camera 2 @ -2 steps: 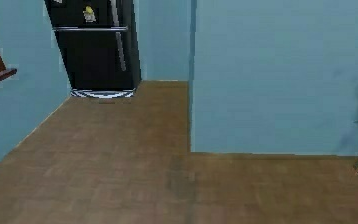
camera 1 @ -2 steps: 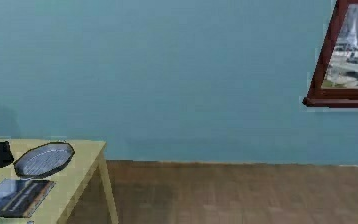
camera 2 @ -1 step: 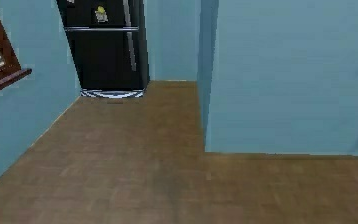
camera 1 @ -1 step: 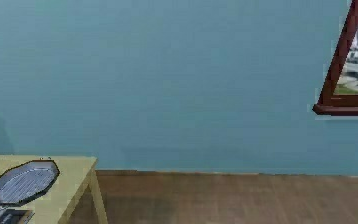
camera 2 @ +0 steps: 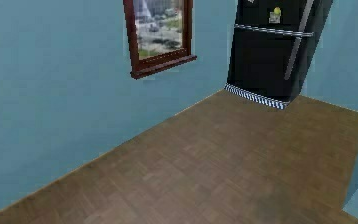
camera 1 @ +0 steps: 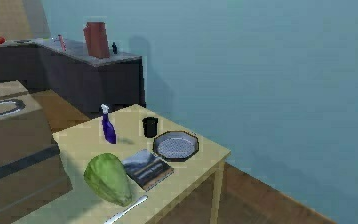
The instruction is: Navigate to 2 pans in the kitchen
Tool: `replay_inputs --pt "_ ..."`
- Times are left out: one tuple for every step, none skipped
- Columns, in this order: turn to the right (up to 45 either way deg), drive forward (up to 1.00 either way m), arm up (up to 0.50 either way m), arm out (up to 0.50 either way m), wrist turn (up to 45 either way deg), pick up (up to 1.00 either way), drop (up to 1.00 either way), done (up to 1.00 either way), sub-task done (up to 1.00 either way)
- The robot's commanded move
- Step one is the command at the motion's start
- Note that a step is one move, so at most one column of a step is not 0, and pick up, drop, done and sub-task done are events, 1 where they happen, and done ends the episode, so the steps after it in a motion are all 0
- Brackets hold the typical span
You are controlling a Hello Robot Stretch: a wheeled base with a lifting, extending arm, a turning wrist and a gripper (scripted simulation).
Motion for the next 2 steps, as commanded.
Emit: replay_inputs --pt "0.0 0.0 0.0 0.0 0.0 0.0 0.0 0.0 1.0" --pt "-45.0 0.0 0.0 0.0 0.0 0.0 0.0 0.0 0.0"
